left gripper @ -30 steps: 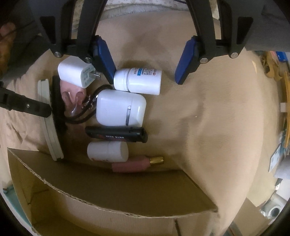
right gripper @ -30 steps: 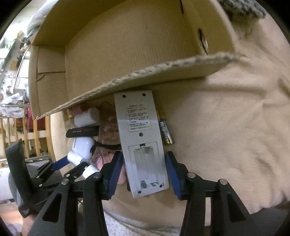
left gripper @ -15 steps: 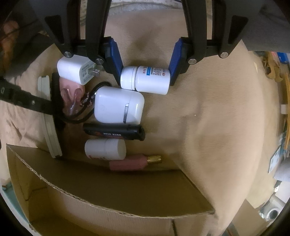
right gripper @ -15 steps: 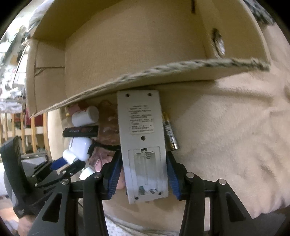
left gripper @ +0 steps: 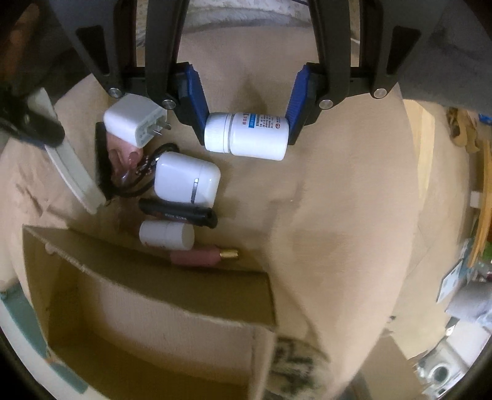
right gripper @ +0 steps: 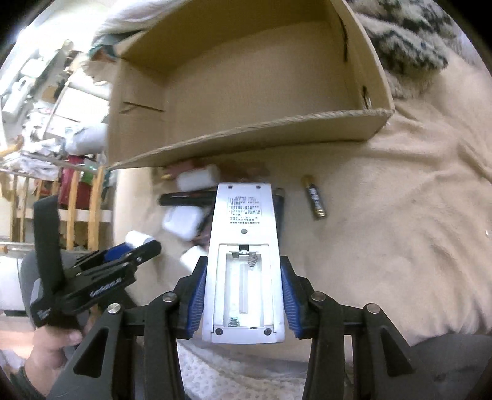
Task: Organize rigid objects
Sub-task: 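Lower the pill bottle and remote into the box and open both tools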
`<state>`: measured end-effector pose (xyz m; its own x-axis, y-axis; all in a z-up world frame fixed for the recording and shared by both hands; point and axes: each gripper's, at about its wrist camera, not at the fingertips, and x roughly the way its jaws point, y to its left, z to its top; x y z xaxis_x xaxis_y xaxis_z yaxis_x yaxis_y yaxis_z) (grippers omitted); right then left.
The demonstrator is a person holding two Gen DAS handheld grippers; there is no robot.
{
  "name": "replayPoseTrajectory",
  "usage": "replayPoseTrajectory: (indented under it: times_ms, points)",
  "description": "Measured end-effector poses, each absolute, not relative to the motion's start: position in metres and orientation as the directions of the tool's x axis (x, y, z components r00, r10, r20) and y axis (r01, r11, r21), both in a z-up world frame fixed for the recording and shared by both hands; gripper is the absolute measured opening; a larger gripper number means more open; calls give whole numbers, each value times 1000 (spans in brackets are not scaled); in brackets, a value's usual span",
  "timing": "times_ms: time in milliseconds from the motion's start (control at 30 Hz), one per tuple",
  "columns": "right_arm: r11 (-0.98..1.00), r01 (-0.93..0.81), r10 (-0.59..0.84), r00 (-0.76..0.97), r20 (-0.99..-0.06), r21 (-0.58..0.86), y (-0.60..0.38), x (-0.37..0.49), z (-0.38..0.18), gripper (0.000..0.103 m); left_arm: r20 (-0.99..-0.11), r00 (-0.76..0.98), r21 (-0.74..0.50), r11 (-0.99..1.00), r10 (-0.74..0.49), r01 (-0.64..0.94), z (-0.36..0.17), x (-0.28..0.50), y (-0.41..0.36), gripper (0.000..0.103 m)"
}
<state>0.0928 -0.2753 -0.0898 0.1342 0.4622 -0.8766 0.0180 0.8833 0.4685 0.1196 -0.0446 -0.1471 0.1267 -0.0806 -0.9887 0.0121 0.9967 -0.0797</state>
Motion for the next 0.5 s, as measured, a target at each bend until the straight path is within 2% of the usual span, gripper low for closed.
replayPoseTrajectory:
  times_ms: [333,500]
  points:
    - [838,-42,533,281,-798,545,-286,88,-33,45,-953,271,-140,990,-136,5,-78,143,-42,44]
    - [861,-74,494,357,-793,503,-292,122,-8,45,-936,327,-114,992,-127,58,-53,175,-56,44]
